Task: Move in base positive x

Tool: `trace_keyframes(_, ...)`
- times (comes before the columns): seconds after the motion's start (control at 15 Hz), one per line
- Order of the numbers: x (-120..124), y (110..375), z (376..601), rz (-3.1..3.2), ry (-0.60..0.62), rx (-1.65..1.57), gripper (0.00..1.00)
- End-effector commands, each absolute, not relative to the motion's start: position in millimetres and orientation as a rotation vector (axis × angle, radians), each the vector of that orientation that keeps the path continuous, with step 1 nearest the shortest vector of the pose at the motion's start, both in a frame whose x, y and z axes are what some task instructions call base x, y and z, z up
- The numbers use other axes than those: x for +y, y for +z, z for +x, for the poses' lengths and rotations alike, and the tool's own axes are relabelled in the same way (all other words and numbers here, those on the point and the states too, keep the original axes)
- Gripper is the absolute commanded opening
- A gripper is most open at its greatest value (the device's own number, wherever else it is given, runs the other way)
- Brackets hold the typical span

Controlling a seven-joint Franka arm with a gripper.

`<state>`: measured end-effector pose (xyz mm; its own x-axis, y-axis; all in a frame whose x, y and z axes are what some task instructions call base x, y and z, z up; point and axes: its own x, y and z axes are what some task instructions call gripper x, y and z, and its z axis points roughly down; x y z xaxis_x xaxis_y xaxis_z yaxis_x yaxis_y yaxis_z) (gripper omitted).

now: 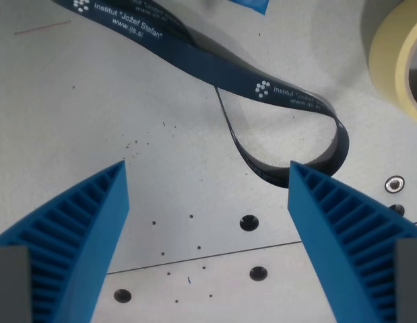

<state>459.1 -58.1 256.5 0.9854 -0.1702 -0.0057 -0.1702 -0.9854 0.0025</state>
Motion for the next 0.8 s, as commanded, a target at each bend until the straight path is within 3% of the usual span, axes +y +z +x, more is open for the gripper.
trace_keyframes(0.07,-57.3,257.7,464.5,3.128,-0.005,-0.268,1.00)
trace_keyframes(0.8,-48.6,256.6,521.8,3.128,-0.005,-0.268,1.00)
